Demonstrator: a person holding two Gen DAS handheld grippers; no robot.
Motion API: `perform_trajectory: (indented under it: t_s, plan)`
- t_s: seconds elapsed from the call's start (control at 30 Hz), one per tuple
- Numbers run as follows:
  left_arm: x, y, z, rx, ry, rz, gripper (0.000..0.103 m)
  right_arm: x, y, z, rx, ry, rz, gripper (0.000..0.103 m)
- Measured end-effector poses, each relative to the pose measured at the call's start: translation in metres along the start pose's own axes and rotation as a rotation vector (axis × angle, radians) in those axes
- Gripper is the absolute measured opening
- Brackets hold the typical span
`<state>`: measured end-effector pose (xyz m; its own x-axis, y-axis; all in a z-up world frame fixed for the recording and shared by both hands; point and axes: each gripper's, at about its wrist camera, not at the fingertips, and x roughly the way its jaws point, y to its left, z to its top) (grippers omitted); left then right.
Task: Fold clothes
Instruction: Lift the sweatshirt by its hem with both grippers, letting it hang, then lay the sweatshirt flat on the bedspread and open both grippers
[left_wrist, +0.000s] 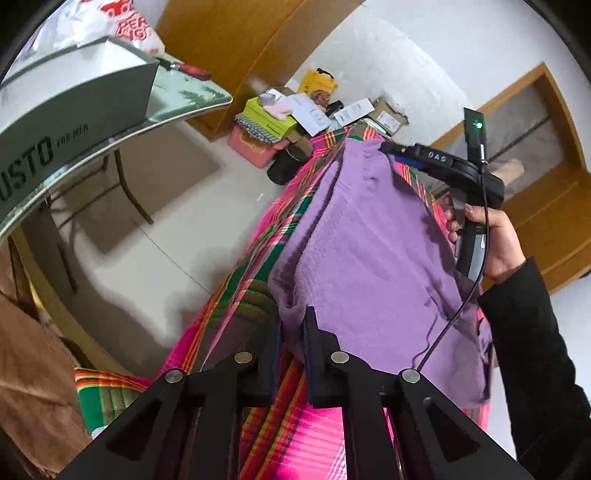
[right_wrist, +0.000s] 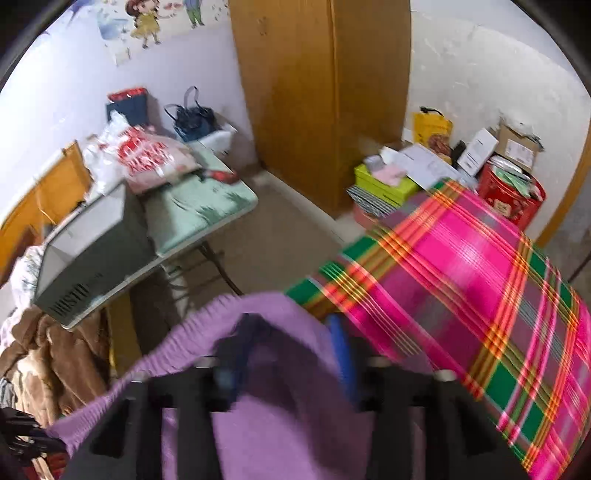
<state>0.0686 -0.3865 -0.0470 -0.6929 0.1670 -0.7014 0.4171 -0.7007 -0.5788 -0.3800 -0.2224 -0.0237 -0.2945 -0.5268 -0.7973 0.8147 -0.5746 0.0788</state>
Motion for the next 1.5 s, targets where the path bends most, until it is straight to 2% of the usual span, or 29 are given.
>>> perform_trajectory:
  t_s: [0.07,0.13,0.23,0.27,0.3,0.37,0.4,0.5,0.53,0.57,0.63,0.67,0.73,0.8,0.87,0.97,1.03,1.23,1.37,1.43,1.5]
  plan:
    - [0.001,-0.001,0.001,0.0,-0.003,-0.009,0.012,0.0,0.006,0.003,-0.036,-0.012,0.025,0.048]
    - [0.002,-0.002,0.002,-0.001,-0.005,-0.02,0.02,0.009,0.015,0.003,-0.055,0.001,0.03,0.048]
    - [0.006,-0.005,0.003,0.004,-0.003,-0.004,0.019,0.033,0.021,0.0,-0.059,0.083,0.03,0.046]
    - [0.005,-0.008,0.003,0.019,-0.012,0.008,0.017,0.038,0.021,-0.002,-0.062,0.102,0.024,0.028]
    - [0.003,-0.013,0.004,0.04,-0.031,0.019,0.013,0.042,0.021,-0.004,-0.065,0.122,0.017,0.02]
    - [-0.002,-0.023,0.007,0.086,-0.074,0.04,0.012,0.033,0.023,-0.001,-0.086,0.055,-0.009,0.013]
    - [-0.003,-0.026,0.009,0.096,-0.086,0.045,0.011,0.029,0.024,0.0,-0.096,0.022,-0.021,0.013]
    - [-0.005,-0.033,0.017,0.118,-0.113,0.054,0.011,-0.003,0.023,0.011,-0.063,-0.164,-0.055,0.012]
    - [-0.006,-0.035,0.019,0.125,-0.122,0.057,0.011,-0.009,0.021,0.015,-0.048,-0.195,-0.074,0.013]
    - [-0.002,-0.034,0.021,0.126,-0.112,0.071,0.011,-0.008,0.018,0.017,-0.037,-0.179,-0.07,0.016]
    - [0.007,-0.026,0.019,0.104,-0.066,0.094,0.012,0.013,0.015,0.019,-0.032,-0.02,-0.042,0.017]
    - [0.012,-0.021,0.018,0.086,-0.042,0.097,0.012,0.018,0.016,0.017,-0.046,0.009,-0.077,0.019]
    - [0.012,-0.014,0.016,0.054,-0.025,0.089,0.016,0.008,0.016,0.01,-0.06,-0.026,-0.081,0.024]
    - [0.009,-0.009,0.013,0.037,-0.021,0.086,0.019,-0.013,0.005,0.005,-0.007,-0.06,-0.039,0.028]
    - [0.004,-0.009,0.01,0.041,-0.028,0.095,0.02,-0.036,-0.004,-0.001,0.004,-0.113,-0.051,0.028]
    - [-0.003,-0.01,0.007,0.044,-0.041,0.112,0.02,-0.074,-0.021,-0.017,0.056,-0.175,-0.079,0.031]
    - [-0.008,-0.011,0.005,0.041,-0.053,0.132,0.018,-0.092,-0.034,-0.03,0.088,-0.179,-0.097,0.033]
    - [-0.035,-0.018,-0.004,0.054,-0.131,0.163,0.017,-0.145,-0.085,-0.102,0.193,-0.174,-0.174,0.038]
    - [-0.029,-0.05,-0.008,0.13,-0.127,0.118,0.017,-0.175,-0.132,-0.155,0.33,-0.159,-0.24,0.042]
    - [-0.018,-0.07,-0.01,0.176,-0.108,0.098,0.018,-0.185,-0.155,-0.182,0.424,-0.145,-0.235,0.042]
    - [-0.005,-0.089,-0.013,0.217,-0.085,0.078,0.023,-0.192,-0.17,-0.207,0.489,-0.138,-0.227,0.042]
